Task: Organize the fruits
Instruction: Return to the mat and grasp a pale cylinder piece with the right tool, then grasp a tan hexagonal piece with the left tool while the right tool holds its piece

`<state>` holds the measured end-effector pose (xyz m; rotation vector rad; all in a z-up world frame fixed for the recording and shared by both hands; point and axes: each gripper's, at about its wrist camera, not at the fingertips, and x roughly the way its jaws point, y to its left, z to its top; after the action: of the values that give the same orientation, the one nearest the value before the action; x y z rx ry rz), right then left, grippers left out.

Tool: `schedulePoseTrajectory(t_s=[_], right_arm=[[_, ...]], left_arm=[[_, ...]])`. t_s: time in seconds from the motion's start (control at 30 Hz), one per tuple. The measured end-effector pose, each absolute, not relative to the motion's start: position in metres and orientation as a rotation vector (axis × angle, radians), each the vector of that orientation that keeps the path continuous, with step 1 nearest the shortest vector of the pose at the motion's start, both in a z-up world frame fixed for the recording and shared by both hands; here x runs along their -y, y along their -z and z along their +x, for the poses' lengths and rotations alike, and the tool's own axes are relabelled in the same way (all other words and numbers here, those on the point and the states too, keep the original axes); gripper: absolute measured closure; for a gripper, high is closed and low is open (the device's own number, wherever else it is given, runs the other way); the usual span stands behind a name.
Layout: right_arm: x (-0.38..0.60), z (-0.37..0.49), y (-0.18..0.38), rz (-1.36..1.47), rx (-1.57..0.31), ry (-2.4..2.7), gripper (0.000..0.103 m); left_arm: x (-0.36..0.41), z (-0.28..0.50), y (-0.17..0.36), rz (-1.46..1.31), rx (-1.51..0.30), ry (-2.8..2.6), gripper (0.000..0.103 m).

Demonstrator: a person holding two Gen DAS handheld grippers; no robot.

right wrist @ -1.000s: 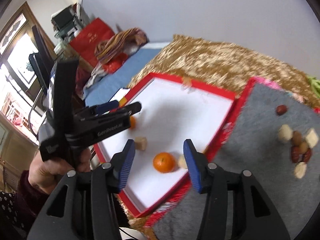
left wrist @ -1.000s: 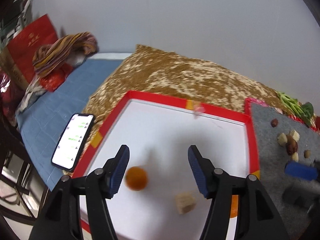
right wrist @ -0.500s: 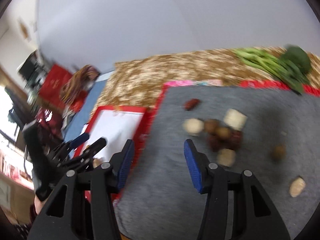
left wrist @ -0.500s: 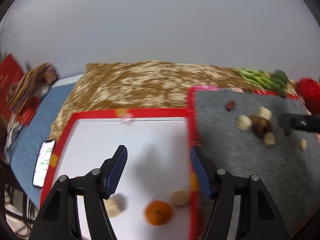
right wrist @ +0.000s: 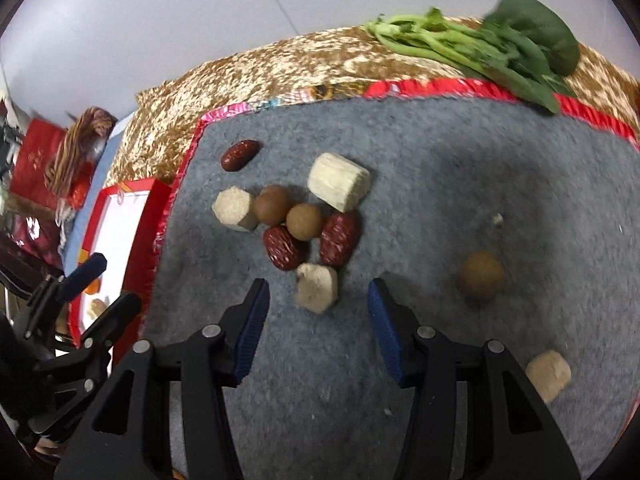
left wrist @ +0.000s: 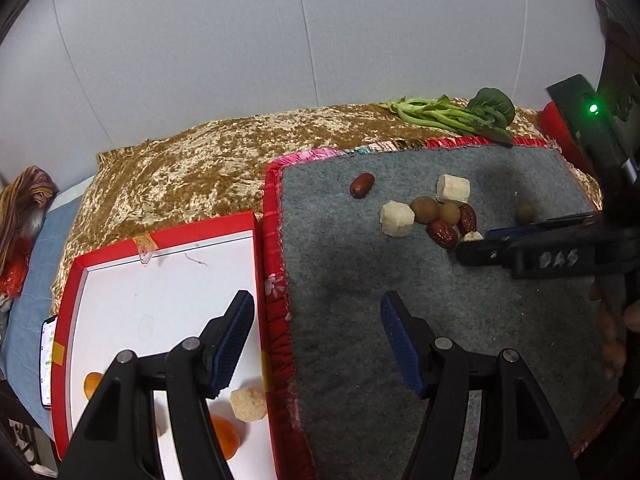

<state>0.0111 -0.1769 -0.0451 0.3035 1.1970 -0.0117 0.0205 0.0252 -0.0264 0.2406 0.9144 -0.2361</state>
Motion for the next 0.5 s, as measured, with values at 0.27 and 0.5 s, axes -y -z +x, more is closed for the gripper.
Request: schedulePoseTrajectory(t_s=[0.27,0.5], right_arm=[[0.158,0.013,0.051,0.075,-1.211,0.061,0.072],[0.187,0.006,0.035,0.200,-1.175,0.051,0.078]], left_arm=[[-0.007,0.034,0.024,0.214,-0.926,0.332,0.037],[0.017,0.061,0.042,0.266,-0.979,0.437,0.038]])
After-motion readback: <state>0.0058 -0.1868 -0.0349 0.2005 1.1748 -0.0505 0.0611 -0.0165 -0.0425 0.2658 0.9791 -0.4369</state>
